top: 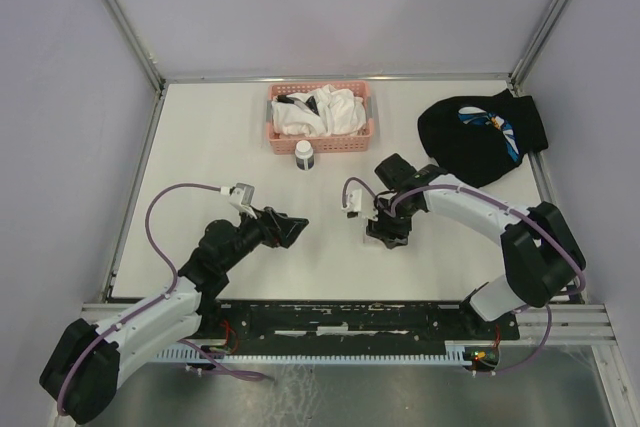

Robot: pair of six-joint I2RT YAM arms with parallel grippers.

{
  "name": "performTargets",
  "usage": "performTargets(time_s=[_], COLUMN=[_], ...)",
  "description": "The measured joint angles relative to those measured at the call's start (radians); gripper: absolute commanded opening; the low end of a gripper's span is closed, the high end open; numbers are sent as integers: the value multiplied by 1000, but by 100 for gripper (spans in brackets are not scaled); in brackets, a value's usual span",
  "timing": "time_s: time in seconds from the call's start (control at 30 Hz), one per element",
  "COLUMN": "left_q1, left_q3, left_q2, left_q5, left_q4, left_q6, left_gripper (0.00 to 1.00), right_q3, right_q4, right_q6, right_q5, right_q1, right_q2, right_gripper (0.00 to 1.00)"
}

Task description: Sort the pills into containers

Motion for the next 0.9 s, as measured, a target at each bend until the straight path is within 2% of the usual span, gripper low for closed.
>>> performTargets(time_s=[0.9], left_q1=[0], left_q3=[-3], left_q2=[3], left_q5=[-17], left_q4=[-2], left_q6=[1], left_gripper=[91], right_q3=[60], right_q4=[-56], right_q6=[35], right_q5=[85], right_q1=[52], right_q2=[38], right_gripper=[5])
